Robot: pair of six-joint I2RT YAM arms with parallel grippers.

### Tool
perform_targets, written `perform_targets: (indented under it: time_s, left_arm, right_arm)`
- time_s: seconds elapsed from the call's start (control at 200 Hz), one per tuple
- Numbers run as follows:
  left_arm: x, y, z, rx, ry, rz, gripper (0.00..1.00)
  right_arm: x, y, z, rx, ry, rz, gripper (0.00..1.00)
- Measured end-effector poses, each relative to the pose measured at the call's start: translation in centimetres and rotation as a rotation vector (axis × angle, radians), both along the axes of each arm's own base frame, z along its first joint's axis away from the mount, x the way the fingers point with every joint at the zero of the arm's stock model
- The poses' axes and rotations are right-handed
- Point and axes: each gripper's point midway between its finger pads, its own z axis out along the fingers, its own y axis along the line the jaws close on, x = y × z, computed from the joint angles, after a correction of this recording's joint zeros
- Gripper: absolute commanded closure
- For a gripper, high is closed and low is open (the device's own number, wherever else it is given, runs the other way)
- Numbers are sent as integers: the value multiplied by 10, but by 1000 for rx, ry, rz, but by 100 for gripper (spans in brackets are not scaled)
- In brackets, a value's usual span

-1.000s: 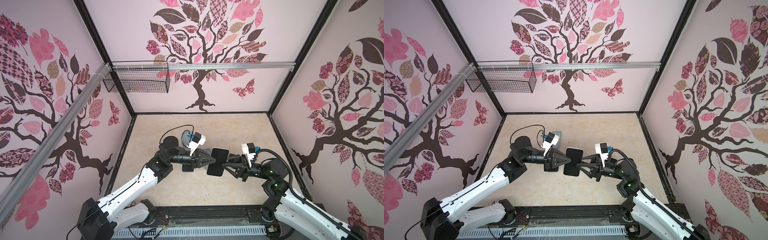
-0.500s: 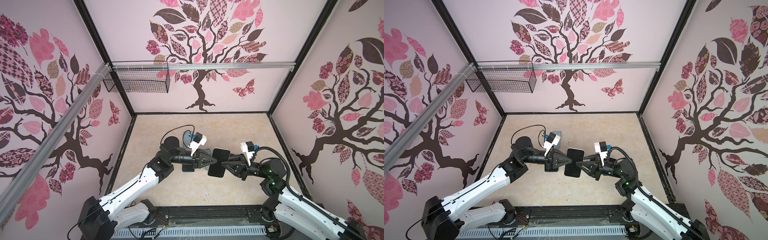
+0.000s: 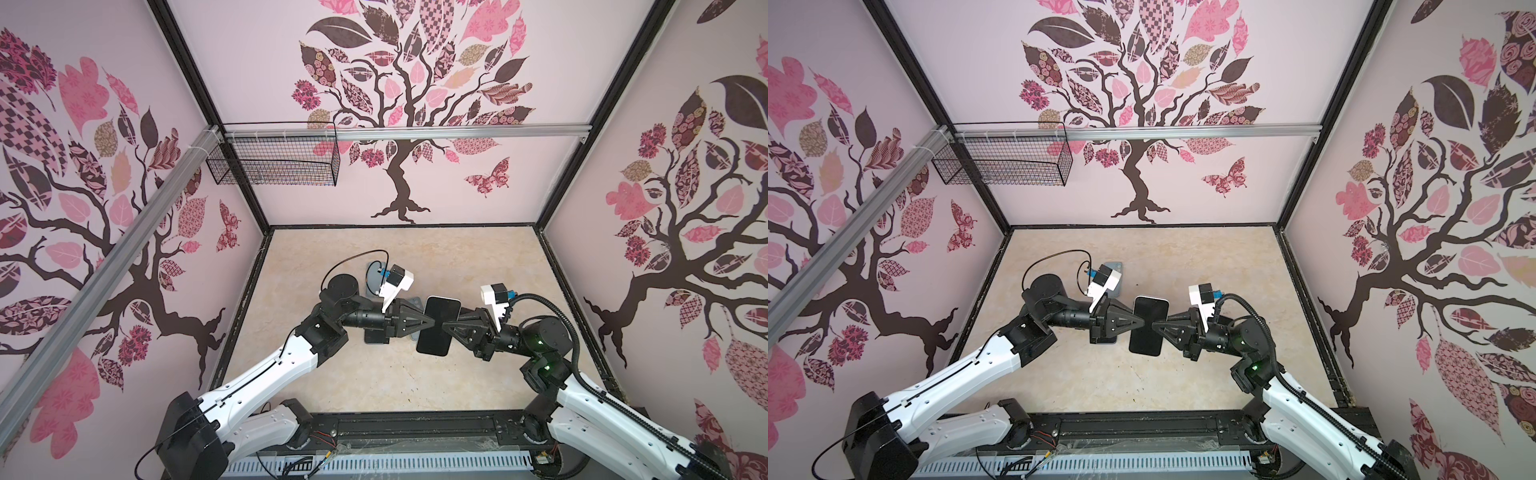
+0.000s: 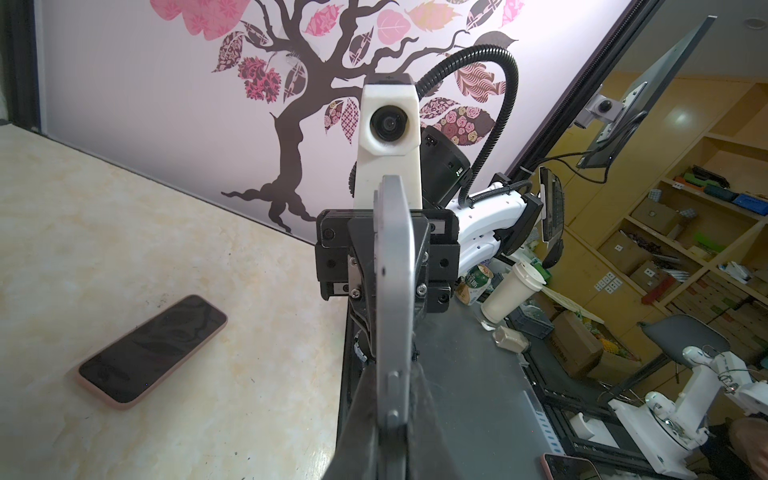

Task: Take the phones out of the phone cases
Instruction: 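Hold the bare silver-framed phone upright between both grippers, then open the left gripper and lower it toward the pale blue case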

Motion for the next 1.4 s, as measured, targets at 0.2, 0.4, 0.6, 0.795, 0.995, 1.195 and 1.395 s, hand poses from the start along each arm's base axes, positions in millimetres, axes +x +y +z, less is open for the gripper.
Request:
perform_targets:
  time_s: [0.2,0.4,0.6,0.795,0.995,1.195,1.395]
  left_arm:
    - [3,-1,-6,17,14,25,70]
    - [28,4,-29,108,60,182,40]
    - [55,22,-63,255,101,393,39]
    - [73,42,-99,407,149,556,39]
    - [88,57,-139,557,211,679,44]
    - [95,60,-179,722,294,742,50]
    - [112,62,-196,818,353,867,54]
  right_arm:
    - [2,-1,-6,-14,12,-22,100]
    - [8,-3,-38,-84,45,-71,100]
    - [38,-11,-84,-233,143,-254,100]
    - [71,-26,-137,-476,318,-437,100]
    - [102,-35,-141,-658,451,-573,100]
    - [116,-66,-150,-771,596,-775,100]
    - [105,-75,-155,-816,598,-769,100]
